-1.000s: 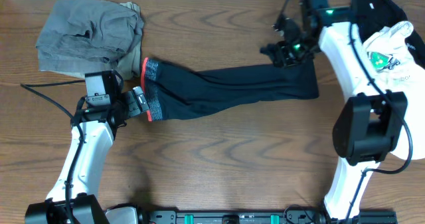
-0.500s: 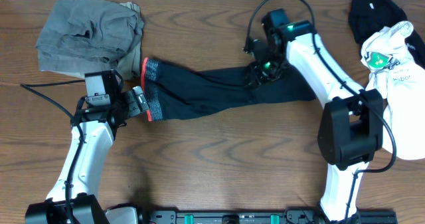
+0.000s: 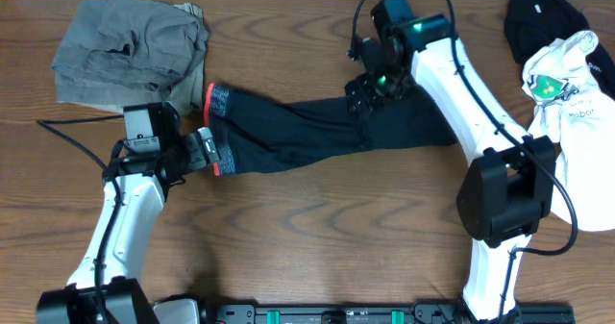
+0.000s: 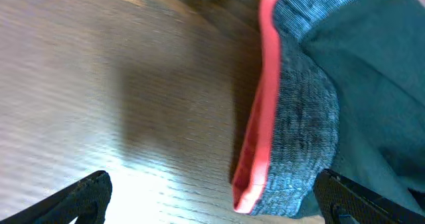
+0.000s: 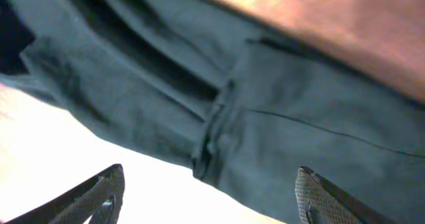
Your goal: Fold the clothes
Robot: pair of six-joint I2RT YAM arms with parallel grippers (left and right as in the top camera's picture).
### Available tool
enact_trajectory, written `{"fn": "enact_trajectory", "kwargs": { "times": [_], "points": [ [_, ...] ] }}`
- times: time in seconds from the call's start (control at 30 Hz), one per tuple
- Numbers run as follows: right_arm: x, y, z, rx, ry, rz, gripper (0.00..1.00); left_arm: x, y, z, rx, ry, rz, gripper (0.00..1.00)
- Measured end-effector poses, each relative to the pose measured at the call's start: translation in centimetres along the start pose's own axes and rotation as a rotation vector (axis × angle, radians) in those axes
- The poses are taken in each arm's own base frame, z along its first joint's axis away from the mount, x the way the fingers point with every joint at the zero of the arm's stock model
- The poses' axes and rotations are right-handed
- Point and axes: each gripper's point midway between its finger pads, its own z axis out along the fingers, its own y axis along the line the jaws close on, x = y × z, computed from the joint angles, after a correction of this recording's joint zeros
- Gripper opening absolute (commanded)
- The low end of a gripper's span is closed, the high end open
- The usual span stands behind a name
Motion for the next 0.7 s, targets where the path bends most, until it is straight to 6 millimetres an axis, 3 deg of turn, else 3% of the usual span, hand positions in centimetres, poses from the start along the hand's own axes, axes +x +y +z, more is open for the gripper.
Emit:
{"fn": "enact_trajectory", "kwargs": {
  "times": [0.37,0.63,0.7],
  "points": [
    [0.8,-1.9,-1.0,0.111,0.041,0.010,0.79,1.6,-2.9,5.2,0.222,0.102,0.121,0.98],
    [1.0,-2.8,-1.1,0.140,0.041,0.070,0.77,0.9,-5.9,5.3,0.408,0.074,0.145,1.00],
    [1.0,-3.3,-1.2,0.144,0.039,0.098,0.76,0.9,-6.4,5.1,0.440,0.074,0.149,0.93]
  ]
}}
